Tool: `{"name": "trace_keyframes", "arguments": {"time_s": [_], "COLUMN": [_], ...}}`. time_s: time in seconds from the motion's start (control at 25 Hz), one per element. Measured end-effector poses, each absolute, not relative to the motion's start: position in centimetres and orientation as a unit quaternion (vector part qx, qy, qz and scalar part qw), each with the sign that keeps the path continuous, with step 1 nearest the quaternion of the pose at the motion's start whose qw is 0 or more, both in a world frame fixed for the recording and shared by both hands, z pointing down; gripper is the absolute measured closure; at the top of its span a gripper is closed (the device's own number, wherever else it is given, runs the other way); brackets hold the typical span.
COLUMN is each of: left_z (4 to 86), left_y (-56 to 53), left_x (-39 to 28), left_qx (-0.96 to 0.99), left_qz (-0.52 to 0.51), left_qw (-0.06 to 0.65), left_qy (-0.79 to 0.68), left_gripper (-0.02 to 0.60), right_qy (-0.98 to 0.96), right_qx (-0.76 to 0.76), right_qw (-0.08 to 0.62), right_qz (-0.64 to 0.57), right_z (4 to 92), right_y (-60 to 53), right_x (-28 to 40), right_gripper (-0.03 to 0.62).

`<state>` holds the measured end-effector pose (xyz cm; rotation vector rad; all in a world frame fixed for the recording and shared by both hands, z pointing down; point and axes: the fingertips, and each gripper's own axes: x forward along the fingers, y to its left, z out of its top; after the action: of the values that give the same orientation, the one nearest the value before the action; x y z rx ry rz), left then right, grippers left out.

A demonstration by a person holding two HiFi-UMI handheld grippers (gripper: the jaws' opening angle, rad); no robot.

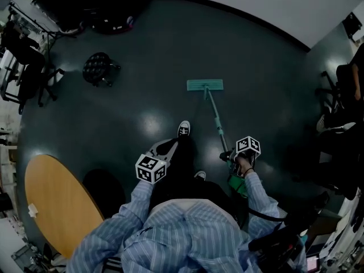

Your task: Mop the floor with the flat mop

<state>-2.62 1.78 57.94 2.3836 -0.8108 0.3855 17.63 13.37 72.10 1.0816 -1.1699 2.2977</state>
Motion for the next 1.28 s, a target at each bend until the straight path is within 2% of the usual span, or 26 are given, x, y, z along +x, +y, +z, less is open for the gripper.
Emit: {"name": "trace_keyframes", "arguments": {"time_s": [0.44, 0.76, 1.28], "left_z": [57.5, 56.2, 56.1], "left_y": [12.5, 14.1, 14.7], "left_x": [-3.4, -2.3, -2.3], "left_qx": [0.895, 0.907, 0.906], "left_qz": [0.132, 0.126, 0.137], "left_qw": [0.291, 0.269, 0.264], "left_qy": [-0.312, -0.298, -0.300], "left_gripper": [0.551, 0.551, 0.551], "right_qy": [-0.422, -0.417, -0.423], "right_qx": [0.359, 0.351, 0.335], "right_qw": [0.217, 0.261, 0.316], "right_qz": [0.804, 0.797, 0.780], "right_z": [70.6, 68.3, 67.0], "right_y": [30.0, 38.7, 42.5], "right_x": [17.9, 20.3, 21.3], "right_gripper": [0.517, 0.517, 0.517]}}
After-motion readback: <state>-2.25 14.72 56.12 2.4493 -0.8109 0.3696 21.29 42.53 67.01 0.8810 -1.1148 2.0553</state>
